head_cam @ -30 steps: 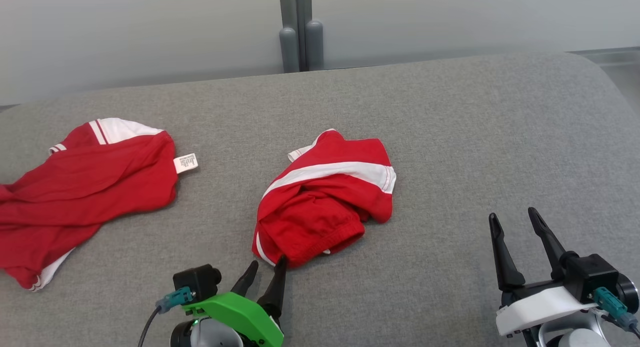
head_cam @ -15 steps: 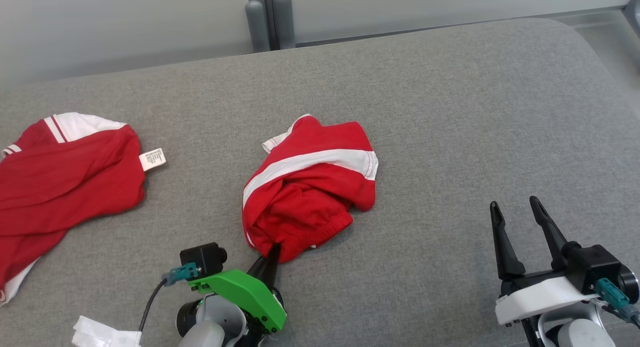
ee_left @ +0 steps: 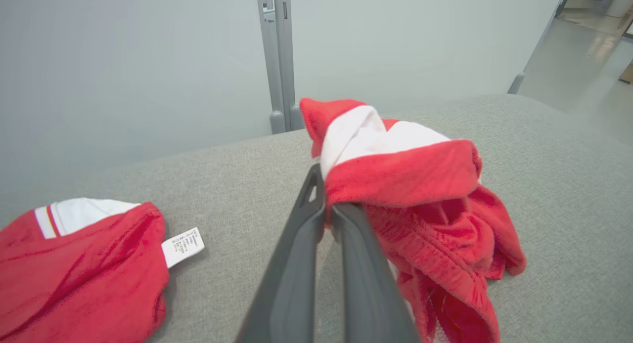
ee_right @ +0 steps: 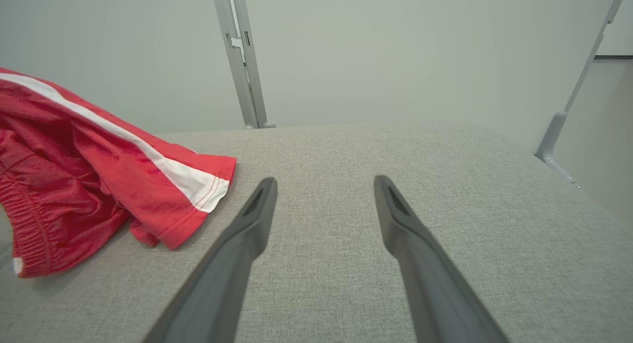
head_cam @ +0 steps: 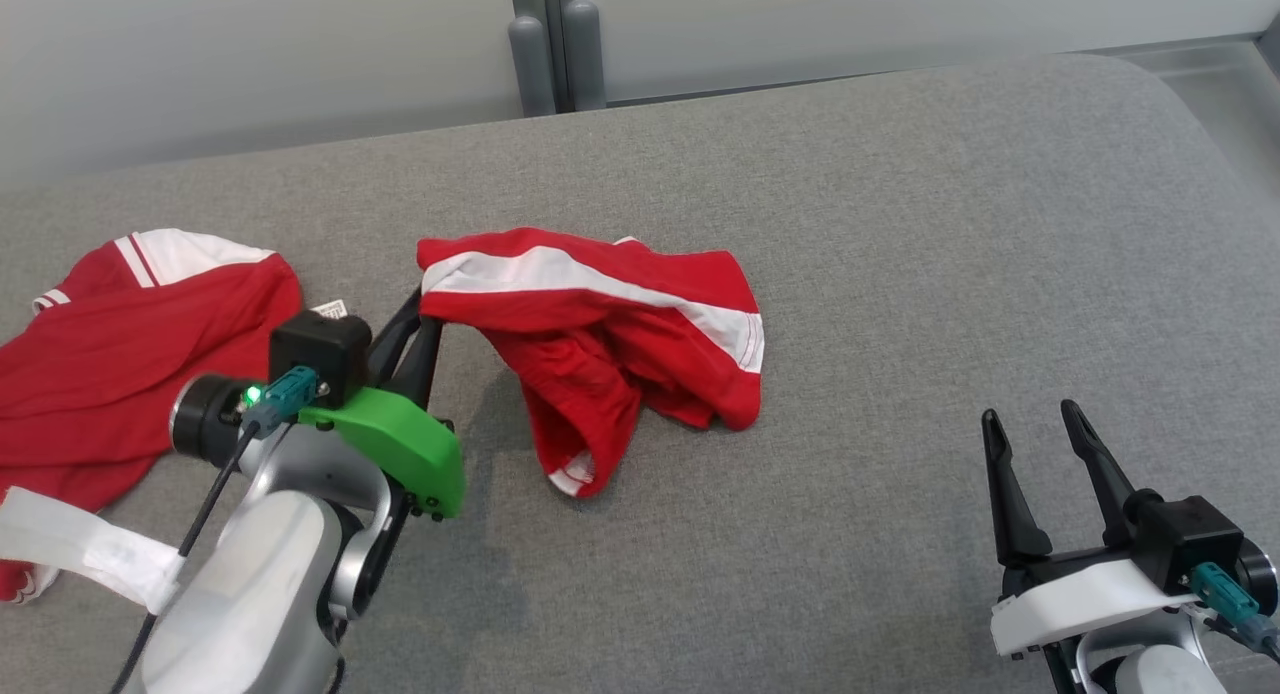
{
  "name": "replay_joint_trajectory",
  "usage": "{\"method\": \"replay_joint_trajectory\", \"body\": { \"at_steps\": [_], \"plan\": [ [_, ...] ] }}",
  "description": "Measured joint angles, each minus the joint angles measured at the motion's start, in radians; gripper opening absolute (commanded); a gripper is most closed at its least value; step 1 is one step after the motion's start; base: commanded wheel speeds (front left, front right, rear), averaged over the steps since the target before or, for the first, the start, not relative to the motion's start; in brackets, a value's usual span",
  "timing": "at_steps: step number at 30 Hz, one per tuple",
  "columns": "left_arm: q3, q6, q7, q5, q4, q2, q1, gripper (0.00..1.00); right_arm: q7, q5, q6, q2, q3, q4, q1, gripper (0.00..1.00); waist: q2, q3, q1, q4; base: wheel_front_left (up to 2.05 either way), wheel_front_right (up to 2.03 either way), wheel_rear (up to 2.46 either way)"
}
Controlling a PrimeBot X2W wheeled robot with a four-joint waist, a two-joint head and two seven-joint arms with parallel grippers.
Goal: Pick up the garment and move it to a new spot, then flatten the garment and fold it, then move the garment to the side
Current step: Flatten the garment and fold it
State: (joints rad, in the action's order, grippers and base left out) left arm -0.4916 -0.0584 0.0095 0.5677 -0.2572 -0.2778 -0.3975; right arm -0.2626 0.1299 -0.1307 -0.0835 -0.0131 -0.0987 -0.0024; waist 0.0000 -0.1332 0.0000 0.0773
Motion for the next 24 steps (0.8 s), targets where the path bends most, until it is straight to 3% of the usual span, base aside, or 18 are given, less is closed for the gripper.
{"method": "replay_joint_trajectory", "body": {
  "at_steps": [4, 11, 18, 24],
  "plan": [
    [-0.081, -0.044, 0.080, -0.205, 0.162, -0.126, -0.081, 0.00, 0.000, 0.000, 0.000, 0.004, -0.002, -0.001, 0.015, 1.00, 0.0000, 0.024, 0.0000, -0.011, 0.00, 0.00, 0.00],
    [-0.138, -0.095, 0.161, -0.333, 0.351, -0.228, -0.036, 0.00, 0.000, 0.000, 0.000, 0.011, -0.001, 0.000, 0.033, 1.00, 0.0000, 0.046, 0.0000, -0.019, 0.00, 0.00, 0.00],
    [-0.154, -0.195, 0.159, -0.305, 0.341, -0.257, 0.219, 0.00, 0.000, 0.000, 0.000, 0.012, -0.013, 0.003, 0.044, 1.00, 0.0000, 0.043, 0.0000, -0.031, 0.00, 0.00, 0.00],
    [-0.165, -0.235, 0.067, -0.269, 0.233, -0.201, 0.311, 0.00, 0.000, 0.000, 0.000, 0.005, -0.010, 0.001, 0.048, 1.00, 0.0000, 0.041, 0.0000, -0.062, 0.00, 0.00, 0.00]
  ]
}}
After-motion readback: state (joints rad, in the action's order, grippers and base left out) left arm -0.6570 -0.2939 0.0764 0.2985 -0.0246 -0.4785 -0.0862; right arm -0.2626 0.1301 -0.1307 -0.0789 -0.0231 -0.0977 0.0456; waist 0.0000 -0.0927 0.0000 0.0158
